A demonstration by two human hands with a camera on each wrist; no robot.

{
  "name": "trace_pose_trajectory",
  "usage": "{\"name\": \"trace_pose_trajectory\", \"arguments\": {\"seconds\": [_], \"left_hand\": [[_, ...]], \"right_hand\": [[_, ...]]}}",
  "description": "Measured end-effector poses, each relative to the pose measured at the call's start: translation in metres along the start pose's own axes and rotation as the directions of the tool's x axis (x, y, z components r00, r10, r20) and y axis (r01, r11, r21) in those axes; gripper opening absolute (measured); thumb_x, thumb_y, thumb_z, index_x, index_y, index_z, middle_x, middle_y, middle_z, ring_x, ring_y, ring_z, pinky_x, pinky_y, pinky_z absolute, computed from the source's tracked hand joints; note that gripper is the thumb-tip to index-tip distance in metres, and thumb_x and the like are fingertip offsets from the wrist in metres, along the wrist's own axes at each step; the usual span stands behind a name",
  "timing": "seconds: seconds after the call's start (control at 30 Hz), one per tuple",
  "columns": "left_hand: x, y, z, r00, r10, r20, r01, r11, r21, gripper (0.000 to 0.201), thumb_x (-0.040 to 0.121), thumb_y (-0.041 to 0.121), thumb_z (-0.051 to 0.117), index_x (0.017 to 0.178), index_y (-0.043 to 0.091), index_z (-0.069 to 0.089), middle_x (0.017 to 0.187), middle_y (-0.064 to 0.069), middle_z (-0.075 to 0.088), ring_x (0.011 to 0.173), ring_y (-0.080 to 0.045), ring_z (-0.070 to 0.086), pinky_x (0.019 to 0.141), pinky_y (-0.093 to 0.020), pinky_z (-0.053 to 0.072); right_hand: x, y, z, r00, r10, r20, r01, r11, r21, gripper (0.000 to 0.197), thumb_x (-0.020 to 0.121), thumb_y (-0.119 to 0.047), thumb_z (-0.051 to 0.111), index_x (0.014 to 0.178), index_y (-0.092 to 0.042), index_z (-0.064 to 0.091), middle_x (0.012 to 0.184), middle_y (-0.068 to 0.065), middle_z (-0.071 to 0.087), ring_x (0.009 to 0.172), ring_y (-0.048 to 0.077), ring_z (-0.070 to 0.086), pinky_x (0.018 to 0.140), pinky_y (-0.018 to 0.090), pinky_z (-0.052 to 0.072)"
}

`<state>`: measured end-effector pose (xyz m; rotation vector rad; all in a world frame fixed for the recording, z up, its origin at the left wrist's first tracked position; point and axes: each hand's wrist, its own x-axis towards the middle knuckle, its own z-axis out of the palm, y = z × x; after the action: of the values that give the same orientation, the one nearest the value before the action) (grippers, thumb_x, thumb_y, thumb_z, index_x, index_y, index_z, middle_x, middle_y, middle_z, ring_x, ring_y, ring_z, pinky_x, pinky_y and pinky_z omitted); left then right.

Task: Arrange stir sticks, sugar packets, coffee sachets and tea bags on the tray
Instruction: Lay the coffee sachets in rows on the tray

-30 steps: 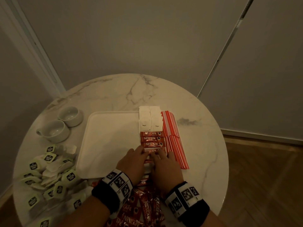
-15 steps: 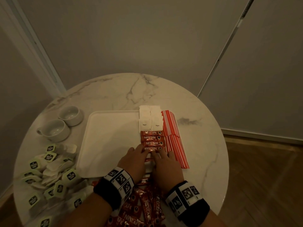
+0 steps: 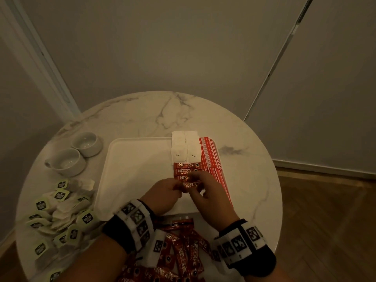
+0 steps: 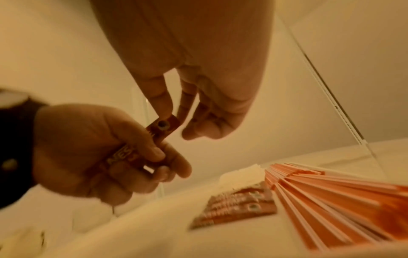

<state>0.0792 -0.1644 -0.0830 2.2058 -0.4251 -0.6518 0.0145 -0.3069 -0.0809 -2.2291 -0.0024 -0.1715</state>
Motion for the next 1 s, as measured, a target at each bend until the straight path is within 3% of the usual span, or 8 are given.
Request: {"name": "trace_pose_trajectory", "arguments": {"seconds": [0.07, 0.17, 0.33, 0.53, 0.63, 0.8, 0.9, 1.0], "left_hand": [[-0.004, 0.004, -0.009, 0.989, -0.062, 0.137, 0.089, 0.974, -0.207, 0.023, 0.093, 0.010, 0.050, 0.081, 0.019, 0.067, 0.071, 0.005, 0.057, 0.059, -0.007, 0.047, 0.056, -0.018, 0.038], [-0.006, 0.000, -0.018, 0.977, 0.000, 0.212, 0.084, 0.918, -0.388, 0.015, 0.091, 0.009, 0.057, 0.095, 0.009, 0.071, 0.071, 0.000, 0.062, 0.054, -0.009, 0.050, 0.052, -0.021, 0.042], [-0.005, -0.008, -0.022, 0.998, -0.043, -0.036, 0.003, 0.689, -0.725, 0.014, 0.087, 0.004, 0.060, 0.099, -0.003, 0.065, 0.080, -0.015, 0.068, 0.062, -0.019, 0.060, 0.060, -0.028, 0.054], [-0.003, -0.011, -0.013, 0.984, -0.147, -0.099, 0.019, 0.643, -0.766, 0.016, 0.089, 0.005, 0.058, 0.099, -0.004, 0.067, 0.080, -0.016, 0.070, 0.063, -0.018, 0.062, 0.063, -0.029, 0.056], [-0.002, -0.013, -0.008, 0.967, -0.218, -0.135, 0.050, 0.679, -0.732, 0.014, 0.088, 0.006, 0.061, 0.097, 0.001, 0.071, 0.078, -0.009, 0.066, 0.066, -0.014, 0.058, 0.058, -0.026, 0.054], [0.001, -0.022, 0.002, 0.942, -0.260, -0.215, 0.089, 0.806, -0.585, 0.013, 0.086, 0.007, 0.066, 0.098, 0.008, 0.067, 0.073, -0.009, 0.067, 0.062, -0.017, 0.059, 0.056, -0.027, 0.053], [0.005, -0.027, 0.014, 0.933, -0.227, -0.281, 0.131, 0.938, -0.322, 0.011, 0.084, 0.013, 0.069, 0.087, 0.014, 0.058, 0.071, -0.006, 0.069, 0.060, -0.018, 0.065, 0.056, -0.026, 0.054], [0.007, -0.030, 0.027, 0.938, -0.234, -0.257, 0.195, 0.966, -0.170, 0.008, 0.083, 0.016, 0.068, 0.079, 0.019, 0.061, 0.071, 0.002, 0.068, 0.060, -0.012, 0.065, 0.056, -0.022, 0.053]], "right_hand": [[0.005, -0.007, -0.008, 0.999, 0.023, 0.024, -0.026, 0.993, 0.113, 0.018, 0.092, -0.015, 0.060, 0.096, -0.032, 0.058, 0.087, -0.018, 0.061, 0.080, -0.002, 0.058, 0.068, 0.012, 0.046], [0.012, -0.006, -0.013, 0.994, 0.101, 0.051, -0.110, 0.969, 0.222, 0.015, 0.092, -0.010, 0.059, 0.087, -0.024, 0.060, 0.077, -0.009, 0.064, 0.070, 0.001, 0.061, 0.065, 0.018, 0.049], [0.016, 0.003, -0.019, 0.955, 0.298, 0.000, -0.262, 0.841, 0.474, 0.007, 0.093, -0.003, 0.055, 0.087, -0.004, 0.058, 0.071, 0.009, 0.063, 0.057, 0.008, 0.055, 0.053, 0.021, 0.043], [0.014, 0.006, -0.014, 0.883, 0.469, 0.024, -0.390, 0.703, 0.596, 0.013, 0.089, -0.004, 0.057, 0.077, -0.008, 0.057, 0.066, 0.007, 0.061, 0.054, 0.014, 0.053, 0.049, 0.025, 0.041], [0.013, 0.012, -0.012, 0.860, 0.510, 0.015, -0.424, 0.698, 0.577, 0.012, 0.086, -0.005, 0.061, 0.075, -0.008, 0.056, 0.070, 0.006, 0.059, 0.058, 0.014, 0.052, 0.050, 0.028, 0.042], [0.008, 0.030, -0.005, 0.867, 0.489, -0.099, -0.429, 0.831, 0.354, 0.018, 0.083, -0.002, 0.064, 0.082, -0.019, 0.057, 0.077, 0.004, 0.063, 0.067, 0.018, 0.059, 0.065, 0.035, 0.053], [0.006, 0.041, -0.001, 0.897, 0.428, -0.113, -0.421, 0.903, 0.083, 0.025, 0.086, -0.008, 0.063, 0.075, -0.028, 0.053, 0.085, -0.006, 0.064, 0.082, 0.012, 0.061, 0.073, 0.028, 0.054], [0.004, 0.047, 0.005, 0.918, 0.386, -0.087, -0.395, 0.910, -0.125, 0.023, 0.088, -0.010, 0.060, 0.076, -0.028, 0.053, 0.085, -0.010, 0.062, 0.081, 0.009, 0.058, 0.072, 0.020, 0.047]]}}
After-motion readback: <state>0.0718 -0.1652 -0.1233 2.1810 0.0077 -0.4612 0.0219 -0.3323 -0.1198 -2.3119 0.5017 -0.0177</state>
